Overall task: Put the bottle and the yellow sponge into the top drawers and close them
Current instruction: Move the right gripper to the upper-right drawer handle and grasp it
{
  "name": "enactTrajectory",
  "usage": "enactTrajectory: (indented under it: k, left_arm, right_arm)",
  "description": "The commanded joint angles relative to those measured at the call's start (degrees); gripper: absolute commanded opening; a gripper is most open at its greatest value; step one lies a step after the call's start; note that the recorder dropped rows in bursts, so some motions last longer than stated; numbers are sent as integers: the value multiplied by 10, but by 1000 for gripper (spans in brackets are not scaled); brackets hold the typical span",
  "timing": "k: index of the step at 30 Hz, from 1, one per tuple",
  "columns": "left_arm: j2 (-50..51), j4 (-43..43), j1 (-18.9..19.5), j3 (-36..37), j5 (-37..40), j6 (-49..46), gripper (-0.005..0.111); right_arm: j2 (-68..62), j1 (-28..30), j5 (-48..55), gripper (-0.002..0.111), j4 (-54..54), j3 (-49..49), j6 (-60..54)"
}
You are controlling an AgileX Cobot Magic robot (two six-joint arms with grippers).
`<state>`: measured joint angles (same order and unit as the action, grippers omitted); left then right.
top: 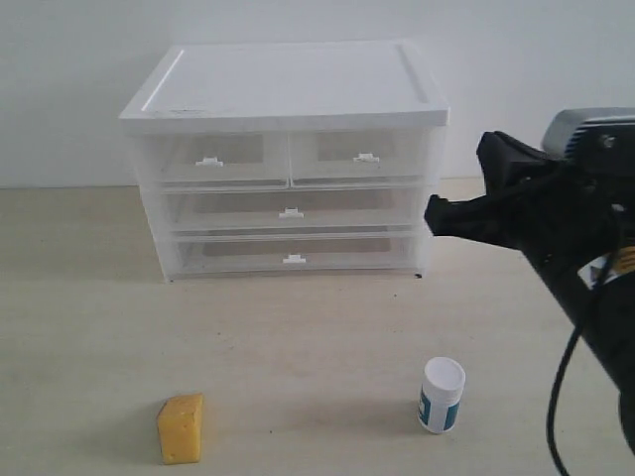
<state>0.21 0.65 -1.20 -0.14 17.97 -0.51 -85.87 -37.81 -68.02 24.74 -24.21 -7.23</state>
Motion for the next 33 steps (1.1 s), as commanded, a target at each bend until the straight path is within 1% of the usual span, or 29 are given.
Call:
enactTrajectory:
  k: [1,4,8,10,11,12,13,15,16,17,18,20,22,29,33]
  left_arm:
    - [-2,4,0,1,-4,5,4]
    - [-2,4,0,1,-4,5,4]
    - [-2,4,0,1,-4,5,4]
    - [-2,4,0,1,-4,5,4]
    - [-2,4,0,1,-4,5,4]
    - [-2,4,0,1,-4,5,4]
    - [-2,4,0,1,-4,5,4]
    - [-2,4,0,1,-4,5,4]
    - [-2,4,0,1,-4,5,4]
    - [-2,4,0,1,-4,5,4]
    - [-2,4,0,1,-4,5,4]
    - [-2,4,0,1,-4,5,4]
    - [-2,4,0,1,-4,5,4]
    - [-2,4,0,1,-4,5,4]
    - [-2,4,0,1,-4,5,4]
  right_arm:
    - [-56,-30,-19,0,17,-33,-26]
    - [-104,-41,-19,0,24,-67,-21]
    - [-144,-41,-19,0,24,-92,-13]
    - [-169,-41,-19,3,23,-106,-6]
    - [-186,-41,-19,13,17,-116,10]
    - [-193,-41,-19,19,17,-120,16]
    - [-205,-41,-19,33,16,-130,25]
    - [-216,-41,-19,52,16,-142,34]
    - [-223,-41,-19,64,16,-152,34]
    - [-229,-41,-19,72,16,-161,34]
    - [-234,-41,-19,75,16,-168,33]
    - [-244,-41,-19,74,21,-179,31]
    - [-264,-41,-19,70,34,-198,26]
    - [-308,-41,-19,70,52,-252,3]
    - [-325,-39,-19,70,80,-279,-13]
